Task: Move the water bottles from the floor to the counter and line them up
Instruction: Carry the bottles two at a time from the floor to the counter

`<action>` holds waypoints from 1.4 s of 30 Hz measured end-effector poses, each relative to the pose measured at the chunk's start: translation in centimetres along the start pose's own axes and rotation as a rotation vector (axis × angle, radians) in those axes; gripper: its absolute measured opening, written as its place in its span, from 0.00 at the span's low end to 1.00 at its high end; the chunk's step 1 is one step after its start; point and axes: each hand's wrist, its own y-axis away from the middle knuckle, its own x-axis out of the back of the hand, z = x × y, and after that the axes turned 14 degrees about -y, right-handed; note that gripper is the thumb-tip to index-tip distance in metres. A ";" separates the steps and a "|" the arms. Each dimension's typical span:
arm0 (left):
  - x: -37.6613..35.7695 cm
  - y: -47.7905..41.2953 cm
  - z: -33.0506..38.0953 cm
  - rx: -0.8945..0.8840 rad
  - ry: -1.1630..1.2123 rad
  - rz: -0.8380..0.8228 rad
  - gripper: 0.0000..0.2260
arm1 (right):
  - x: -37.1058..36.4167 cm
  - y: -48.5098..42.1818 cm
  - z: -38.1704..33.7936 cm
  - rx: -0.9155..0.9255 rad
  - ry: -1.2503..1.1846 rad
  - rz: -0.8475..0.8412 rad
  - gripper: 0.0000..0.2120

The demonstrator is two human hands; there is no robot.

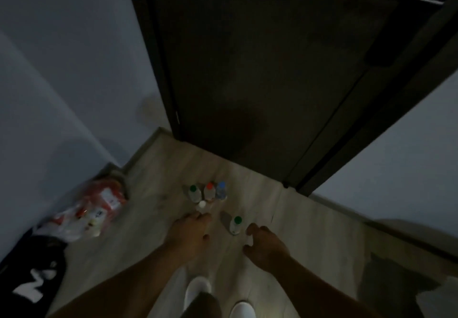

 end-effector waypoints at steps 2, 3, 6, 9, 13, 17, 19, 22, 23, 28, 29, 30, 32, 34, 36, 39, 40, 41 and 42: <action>0.3 -1.7 -0.4 0.011 0.018 -0.022 0.22 | 0.6 -2.2 -0.1 -0.006 0.001 -0.042 0.24; 0.4 -2.6 -0.7 0.013 0.032 -0.030 0.22 | 1.0 -3.2 -0.2 -0.012 0.001 -0.051 0.24; 0.6 -5.8 -1.7 0.034 0.076 -0.041 0.22 | 2.2 -6.3 -0.5 -0.033 0.002 -0.058 0.25; 1.0 -8.8 -2.7 0.049 0.127 -0.091 0.21 | 3.4 -9.6 -1.2 -0.046 0.016 -0.090 0.24; 0.7 -12.1 -4.1 0.071 0.153 -0.155 0.21 | 4.3 -14.0 -1.9 -0.072 0.028 -0.141 0.22; -1.1 -14.9 -4.6 0.130 0.230 -0.249 0.22 | 4.8 -18.7 -1.7 -0.092 0.013 -0.202 0.20; -2.7 -16.3 -4.7 0.171 0.261 -0.285 0.22 | 4.6 -21.4 -1.2 -0.108 0.022 -0.210 0.20; -5.5 -18.3 -4.5 0.227 0.318 -0.335 0.22 | 3.5 -25.2 0.1 -0.126 0.079 -0.252 0.20; -6.5 -19.0 -4.4 0.245 0.336 -0.349 0.22 | 3.0 -26.3 0.5 -0.135 0.099 -0.273 0.21; -11.0 -22.7 -3.9 0.321 0.411 -0.401 0.21 | 0.0 -31.6 2.1 -0.129 0.121 -0.333 0.21; -11.7 -23.5 -4.0 0.326 0.418 -0.399 0.21 | -0.8 -32.6 2.4 -0.127 0.122 -0.346 0.21; -12.5 -24.4 -4.0 0.335 0.432 -0.395 0.21 | -1.7 -33.6 2.8 -0.125 0.125 -0.362 0.20; -14.2 -26.1 -4.0 0.356 0.462 -0.388 0.21 | -3.5 -35.6 3.6 -0.136 0.126 -0.388 0.20; -15.9 -27.7 -4.0 0.379 0.481 -0.389 0.21 | -5.3 -37.5 4.7 -0.176 0.106 -0.399 0.18; -17.6 -29.0 -3.7 0.411 0.506 -0.394 0.20 | -6.7 -39.2 5.7 -0.237 0.077 -0.396 0.16; -19.6 -30.6 -2.9 0.434 0.552 -0.404 0.19 | -8.1 -41.1 7.2 -0.272 0.019 -0.343 0.16; -20.2 -31.0 -2.7 0.433 0.562 -0.411 0.18 | -8.5 -41.7 7.5 -0.279 0.050 -0.328 0.17; -20.7 -31.4 -2.5 0.433 0.572 -0.414 0.18 | -8.9 -42.1 8.0 -0.288 0.094 -0.316 0.19; -21.2 -31.8 -2.3 0.434 0.579 -0.412 0.17 | -9.3 -42.7 8.4 -0.297 0.130 -0.307 0.21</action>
